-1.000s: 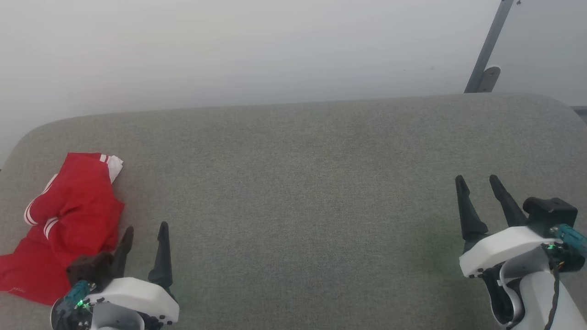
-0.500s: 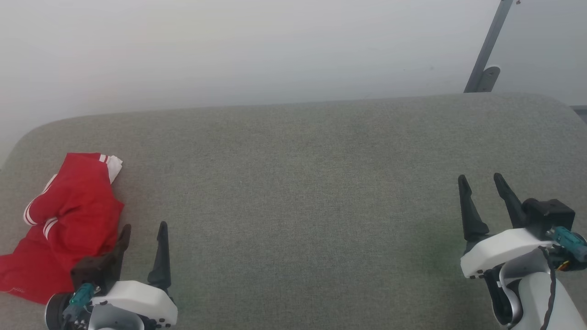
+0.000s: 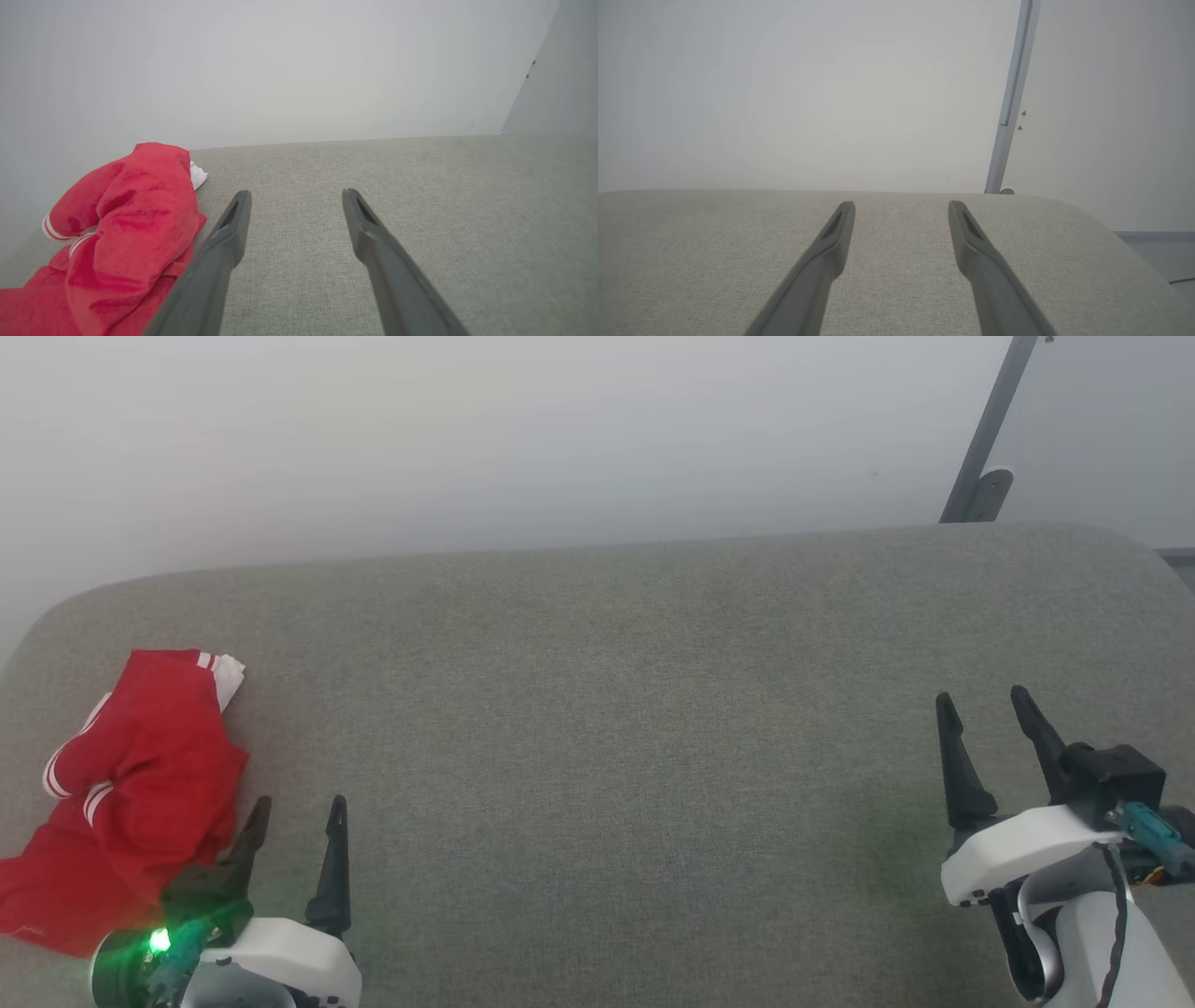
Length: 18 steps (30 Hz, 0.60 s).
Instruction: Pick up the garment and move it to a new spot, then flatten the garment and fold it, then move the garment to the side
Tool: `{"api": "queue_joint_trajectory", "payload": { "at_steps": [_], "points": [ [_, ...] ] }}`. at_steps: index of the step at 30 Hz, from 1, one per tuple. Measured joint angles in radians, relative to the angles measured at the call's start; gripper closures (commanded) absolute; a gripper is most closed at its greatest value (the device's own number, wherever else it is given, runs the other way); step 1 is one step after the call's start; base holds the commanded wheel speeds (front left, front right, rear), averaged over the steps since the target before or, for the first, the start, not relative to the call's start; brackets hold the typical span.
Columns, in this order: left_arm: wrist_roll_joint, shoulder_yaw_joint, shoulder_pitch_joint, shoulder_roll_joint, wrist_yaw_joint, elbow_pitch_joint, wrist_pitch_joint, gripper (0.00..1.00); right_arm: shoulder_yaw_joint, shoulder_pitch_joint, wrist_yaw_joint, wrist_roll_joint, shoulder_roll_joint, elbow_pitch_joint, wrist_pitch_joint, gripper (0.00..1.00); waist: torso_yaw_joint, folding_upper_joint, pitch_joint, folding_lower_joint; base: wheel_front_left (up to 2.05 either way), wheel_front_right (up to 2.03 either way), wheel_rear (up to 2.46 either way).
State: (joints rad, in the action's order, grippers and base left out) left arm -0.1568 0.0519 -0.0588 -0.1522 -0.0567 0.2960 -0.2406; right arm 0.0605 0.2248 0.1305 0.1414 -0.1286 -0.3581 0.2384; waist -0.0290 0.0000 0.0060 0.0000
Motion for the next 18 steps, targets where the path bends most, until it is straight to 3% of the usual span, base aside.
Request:
{"api": "queue_joint_trajectory", "payload": {
  "at_steps": [18],
  "points": [
    [0.089,0.032,-0.004,0.016,-0.036,0.023,-0.021,0.00,0.039,-0.008,0.000,-0.040,0.020,0.002,0.023,0.00,0.000,0.0000,-0.001,0.0000,0.00,0.00,0.00]
  ]
}}
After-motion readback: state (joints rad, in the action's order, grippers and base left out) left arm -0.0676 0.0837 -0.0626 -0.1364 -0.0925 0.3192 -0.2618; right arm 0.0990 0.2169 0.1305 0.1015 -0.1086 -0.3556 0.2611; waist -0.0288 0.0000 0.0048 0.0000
